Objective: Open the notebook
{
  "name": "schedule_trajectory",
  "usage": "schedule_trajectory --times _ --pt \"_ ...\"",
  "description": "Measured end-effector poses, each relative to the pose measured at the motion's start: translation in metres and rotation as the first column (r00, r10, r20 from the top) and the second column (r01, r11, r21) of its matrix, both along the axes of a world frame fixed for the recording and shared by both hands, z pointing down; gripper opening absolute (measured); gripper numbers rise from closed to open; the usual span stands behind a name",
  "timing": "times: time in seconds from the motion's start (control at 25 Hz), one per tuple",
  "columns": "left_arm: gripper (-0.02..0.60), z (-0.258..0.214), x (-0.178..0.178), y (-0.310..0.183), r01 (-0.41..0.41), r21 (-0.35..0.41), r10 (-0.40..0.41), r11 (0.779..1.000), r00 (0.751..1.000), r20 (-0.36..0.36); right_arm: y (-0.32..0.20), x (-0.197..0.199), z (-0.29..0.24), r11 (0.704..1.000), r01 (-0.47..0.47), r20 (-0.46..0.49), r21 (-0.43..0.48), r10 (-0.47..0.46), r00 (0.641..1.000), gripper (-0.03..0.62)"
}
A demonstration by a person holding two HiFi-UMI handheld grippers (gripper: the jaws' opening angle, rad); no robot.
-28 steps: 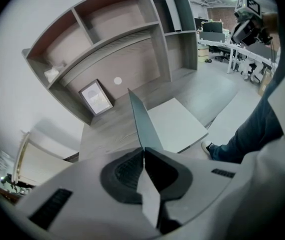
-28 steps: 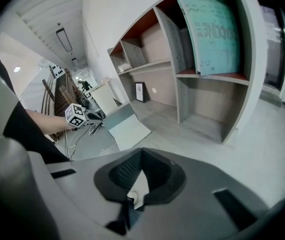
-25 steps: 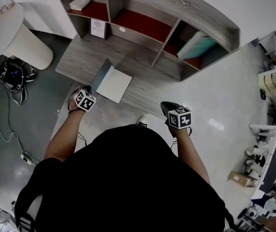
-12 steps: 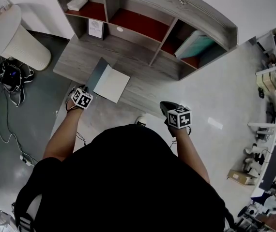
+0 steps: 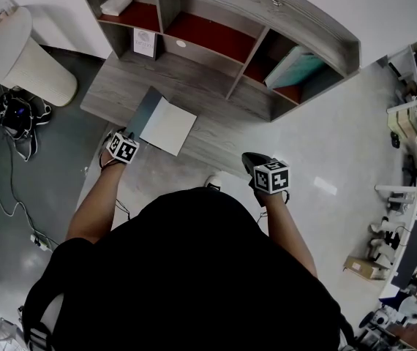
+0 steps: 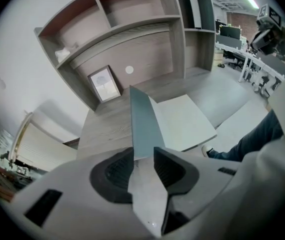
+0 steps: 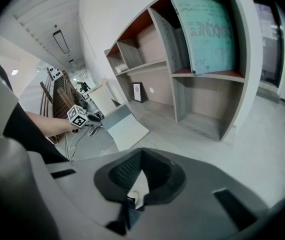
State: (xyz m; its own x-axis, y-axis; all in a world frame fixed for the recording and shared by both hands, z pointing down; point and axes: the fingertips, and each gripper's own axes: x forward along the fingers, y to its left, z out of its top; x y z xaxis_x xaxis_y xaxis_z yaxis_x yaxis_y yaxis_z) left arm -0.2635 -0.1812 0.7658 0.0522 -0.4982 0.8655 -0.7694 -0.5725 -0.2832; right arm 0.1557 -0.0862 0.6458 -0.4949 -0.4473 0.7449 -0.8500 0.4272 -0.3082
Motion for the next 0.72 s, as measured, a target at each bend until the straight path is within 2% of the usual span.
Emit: schedule_trajectory --times 0.36,0.56,0.72 --pt "0.146 -0.006 -0.01 -0.001 0.033 0.001 -0.033 0.999 0.999 -0.021 -0.006 -0.007 -0.002 1.0 0.014 0.001 0.006 -0.014 1.0 0.0" --pt "0.158 -0.017 -0.007 0.0 0.075 -0.009 -0.076 0.997 0.993 -0.093 -0.012 -0.014 -0.007 0.999 0.029 0.003 0.017 -0.029 1.0 0.0" --pt "0.158 -0.022 -0.005 -0.001 0.081 0.004 -0.08 0.997 0.991 -0.111 -0.016 -0.022 -0.011 0.998 0.051 0.002 0.028 -0.051 0.999 0.0"
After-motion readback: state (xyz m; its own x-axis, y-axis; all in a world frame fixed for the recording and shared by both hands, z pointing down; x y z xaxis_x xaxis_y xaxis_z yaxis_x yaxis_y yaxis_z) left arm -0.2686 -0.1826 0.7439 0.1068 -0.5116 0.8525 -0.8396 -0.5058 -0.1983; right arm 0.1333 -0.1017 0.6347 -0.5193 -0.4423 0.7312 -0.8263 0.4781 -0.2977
